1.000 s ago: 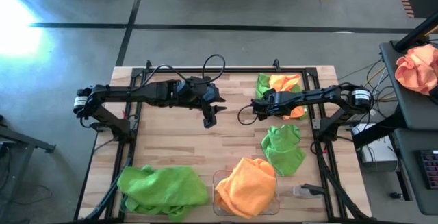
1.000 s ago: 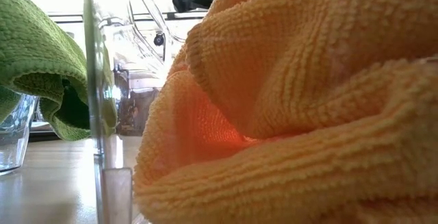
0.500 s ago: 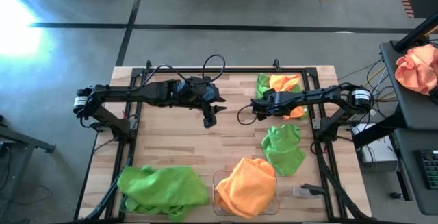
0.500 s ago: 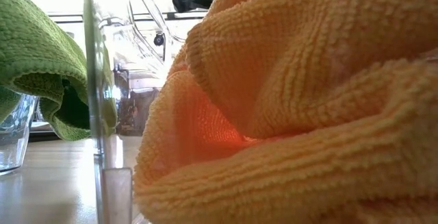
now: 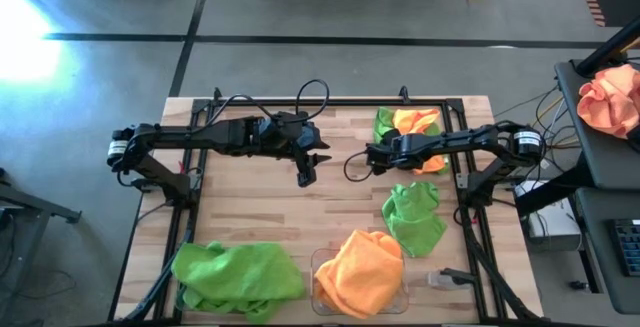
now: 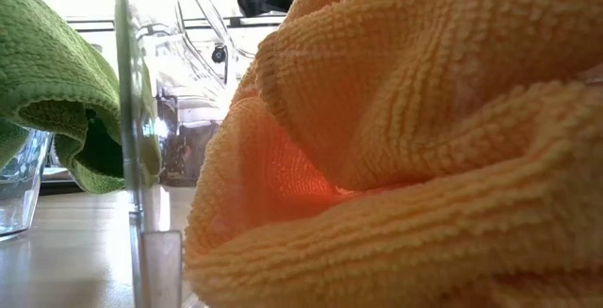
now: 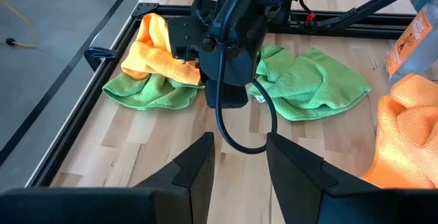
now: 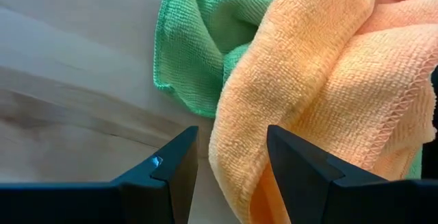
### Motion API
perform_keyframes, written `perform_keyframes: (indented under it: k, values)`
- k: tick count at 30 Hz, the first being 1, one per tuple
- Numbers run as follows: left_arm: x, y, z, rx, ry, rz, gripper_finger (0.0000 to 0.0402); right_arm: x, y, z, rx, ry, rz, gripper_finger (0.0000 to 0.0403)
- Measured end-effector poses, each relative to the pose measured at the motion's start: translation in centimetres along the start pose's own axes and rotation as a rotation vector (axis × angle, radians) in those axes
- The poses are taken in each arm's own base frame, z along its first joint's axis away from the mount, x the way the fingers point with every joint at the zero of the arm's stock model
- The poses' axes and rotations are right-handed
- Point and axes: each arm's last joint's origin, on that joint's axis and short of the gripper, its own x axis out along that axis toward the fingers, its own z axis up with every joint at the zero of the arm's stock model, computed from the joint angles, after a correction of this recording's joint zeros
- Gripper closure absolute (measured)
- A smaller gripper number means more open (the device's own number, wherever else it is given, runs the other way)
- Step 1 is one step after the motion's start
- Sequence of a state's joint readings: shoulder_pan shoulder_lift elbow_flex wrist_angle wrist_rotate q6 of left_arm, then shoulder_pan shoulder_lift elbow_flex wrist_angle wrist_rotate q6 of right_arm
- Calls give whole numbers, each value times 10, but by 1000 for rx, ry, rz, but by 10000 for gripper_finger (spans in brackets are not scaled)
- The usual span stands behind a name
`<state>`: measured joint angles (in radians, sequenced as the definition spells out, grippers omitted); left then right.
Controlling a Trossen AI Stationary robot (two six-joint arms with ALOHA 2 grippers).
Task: Sort microfiber towel by color & place in baskets
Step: Put the orange towel into the right transparent bin
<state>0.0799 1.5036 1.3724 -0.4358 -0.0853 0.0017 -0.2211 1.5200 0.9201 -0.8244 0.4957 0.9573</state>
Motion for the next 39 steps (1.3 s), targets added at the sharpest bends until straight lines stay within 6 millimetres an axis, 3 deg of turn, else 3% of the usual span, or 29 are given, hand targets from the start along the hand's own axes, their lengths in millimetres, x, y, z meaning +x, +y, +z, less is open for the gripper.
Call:
perform_keyframes:
  k: [13,23,39]
  values:
    - [0,0,0,0,0,1,283,17,-8,-18,14,58,-16,234]
    - [0,0,0,0,0,1,283,19,-4,-17,15,41,38,243]
    - [0,0,0,-1,-1,1,283,20,-4,-17,12,44,40,381]
